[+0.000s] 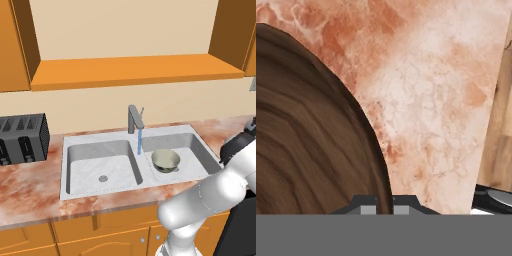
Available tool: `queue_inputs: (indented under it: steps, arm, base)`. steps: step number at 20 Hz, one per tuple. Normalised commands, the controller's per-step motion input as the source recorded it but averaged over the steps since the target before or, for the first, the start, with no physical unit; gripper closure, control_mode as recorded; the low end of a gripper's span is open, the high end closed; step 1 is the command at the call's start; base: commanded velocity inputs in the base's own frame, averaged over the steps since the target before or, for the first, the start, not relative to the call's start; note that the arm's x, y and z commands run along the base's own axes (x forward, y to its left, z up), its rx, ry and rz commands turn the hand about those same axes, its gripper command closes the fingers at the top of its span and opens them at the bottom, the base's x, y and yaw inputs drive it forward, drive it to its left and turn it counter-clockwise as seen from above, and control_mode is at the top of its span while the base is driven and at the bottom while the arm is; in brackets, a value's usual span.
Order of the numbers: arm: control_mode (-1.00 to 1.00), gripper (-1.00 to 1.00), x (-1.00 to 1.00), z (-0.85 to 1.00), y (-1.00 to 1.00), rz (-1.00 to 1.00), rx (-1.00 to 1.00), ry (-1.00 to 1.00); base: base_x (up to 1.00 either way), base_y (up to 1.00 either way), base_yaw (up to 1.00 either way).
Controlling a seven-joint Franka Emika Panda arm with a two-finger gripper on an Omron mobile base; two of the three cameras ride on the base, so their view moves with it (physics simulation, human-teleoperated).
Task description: Rinse each bowl for a few seconds and place them down in the sink or on the counter.
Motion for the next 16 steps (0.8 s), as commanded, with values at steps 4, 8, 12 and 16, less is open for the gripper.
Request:
queue_inputs:
  steps: [4, 8, 12, 16]
  arm:
    - [-1.0, 1.0, 0.0, -0.26, -0.01, 0.0, 0.0, 0.04]
    - [-1.0, 1.0, 0.0, -0.34, -0.02, 0.0, 0.0, 0.02]
    - [-1.0, 1.0, 0.0, -0.32, -0.06, 0.0, 0.0, 0.02]
    - [-1.0, 1.0, 0.0, -0.26, -0.11, 0.0, 0.0, 0.01]
  base:
    - [0.0, 0.0, 0.0]
    - [0.0, 0.0, 0.0]
    - [0.0, 0.0, 0.0]
    - [0.0, 0.0, 0.0]
